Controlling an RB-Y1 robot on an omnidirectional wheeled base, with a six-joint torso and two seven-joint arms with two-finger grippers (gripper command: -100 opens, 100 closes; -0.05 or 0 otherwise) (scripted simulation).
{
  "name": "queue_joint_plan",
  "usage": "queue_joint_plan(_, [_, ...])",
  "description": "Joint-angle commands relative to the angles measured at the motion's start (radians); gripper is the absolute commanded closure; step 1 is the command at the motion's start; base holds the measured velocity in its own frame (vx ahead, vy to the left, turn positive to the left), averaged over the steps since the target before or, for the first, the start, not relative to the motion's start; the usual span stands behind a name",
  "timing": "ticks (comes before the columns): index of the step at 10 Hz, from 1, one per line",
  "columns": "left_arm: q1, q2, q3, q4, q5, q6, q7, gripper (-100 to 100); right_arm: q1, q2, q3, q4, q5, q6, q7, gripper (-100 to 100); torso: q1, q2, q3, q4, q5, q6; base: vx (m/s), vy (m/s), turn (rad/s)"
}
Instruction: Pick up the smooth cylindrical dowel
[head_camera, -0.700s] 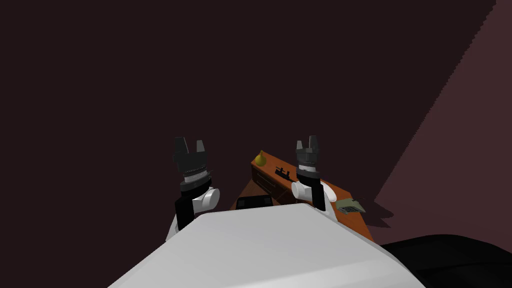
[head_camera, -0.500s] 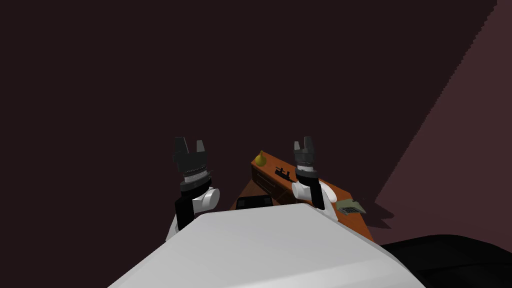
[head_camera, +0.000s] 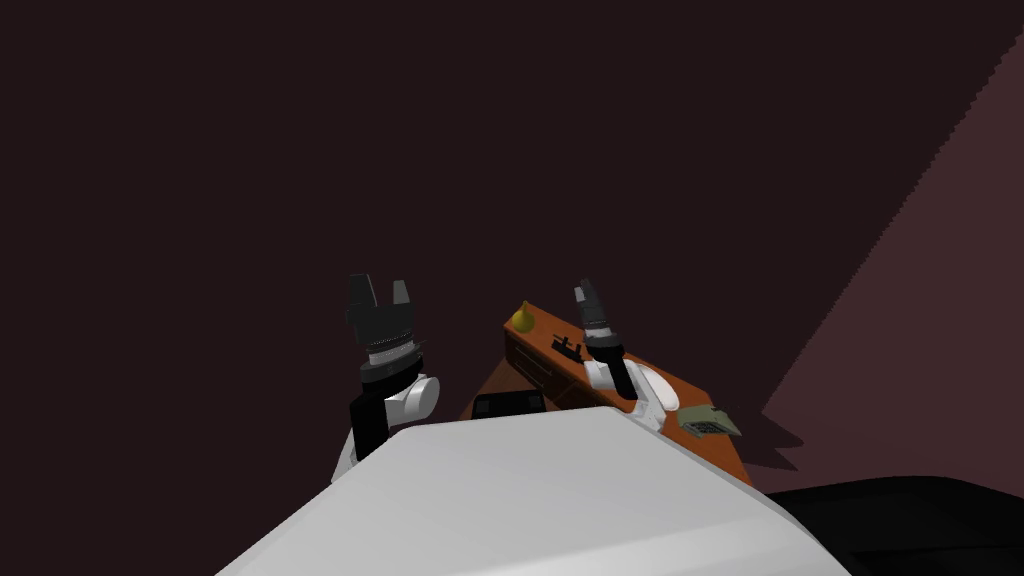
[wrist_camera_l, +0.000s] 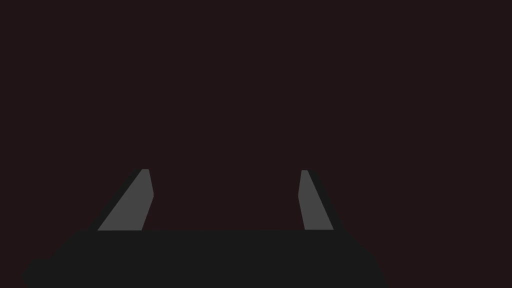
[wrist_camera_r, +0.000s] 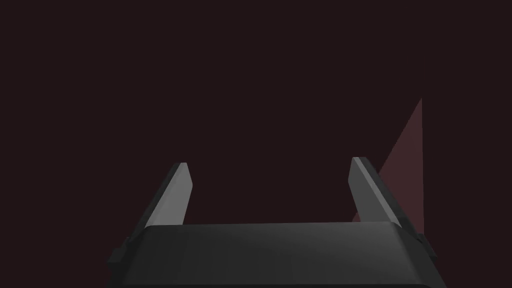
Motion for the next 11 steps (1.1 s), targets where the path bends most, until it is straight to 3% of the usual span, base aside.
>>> queue_joint_plan(1, [0.000,0.000,0.000,0.000,0.000,0.000,0.000,0,-0.001,-0.015,0.008,0.032,0.034,0.004,0.001,-100,0.000,0.000,0.000,0.000,0.000,0.000,-0.010,-0.002,0.029])
queue_joint_plan(2, [0.000,0.000,0.000,0.000,0.000,0.000,0.000,0,-0.017,-0.048,0.010,0.065,0.071,0.003,-0.002,-100,0.000,0.000,0.000,0.000,0.000,0.000,-0.007,0.001,0.075])
queue_joint_plan(3, [0.000,0.000,0.000,0.000,0.000,0.000,0.000,0,-0.017,-0.048,0.010,0.080,0.071,0.003,-0.002,-100,0.000,0.000,0.000,0.000,0.000,0.000,-0.005,0.000,0.035])
queue_joint_plan(5, [0.000,0.000,0.000,0.000,0.000,0.000,0.000,0,-0.051,-0.116,0.016,0.157,0.140,0.001,-0.009,-100,0.000,-0.001,0.000,0.000,0.000,0.000,-0.001,-0.001,0.119])
queue_joint_plan(8, [0.000,0.000,0.000,0.000,0.000,0.000,0.000,0,-0.067,-0.149,0.020,0.239,0.193,-0.001,-0.014,-100,0.000,-0.001,-0.001,0.000,0.000,0.000,0.005,-0.005,0.067])
queue_joint_plan(9, [0.000,0.000,0.000,0.000,0.000,0.000,0.000,0,-0.083,-0.181,0.024,0.269,0.236,-0.003,-0.018,-100,0.000,-0.001,-0.001,0.000,0.000,0.000,0.006,-0.005,0.108])
queue_joint_plan(11, [0.000,0.000,0.000,0.000,0.000,0.000,0.000,0,-0.083,-0.181,0.024,0.297,0.236,-0.003,-0.018,-100,0.000,-0.001,-0.001,0.000,0.000,0.001,0.003,-0.003,0.034])
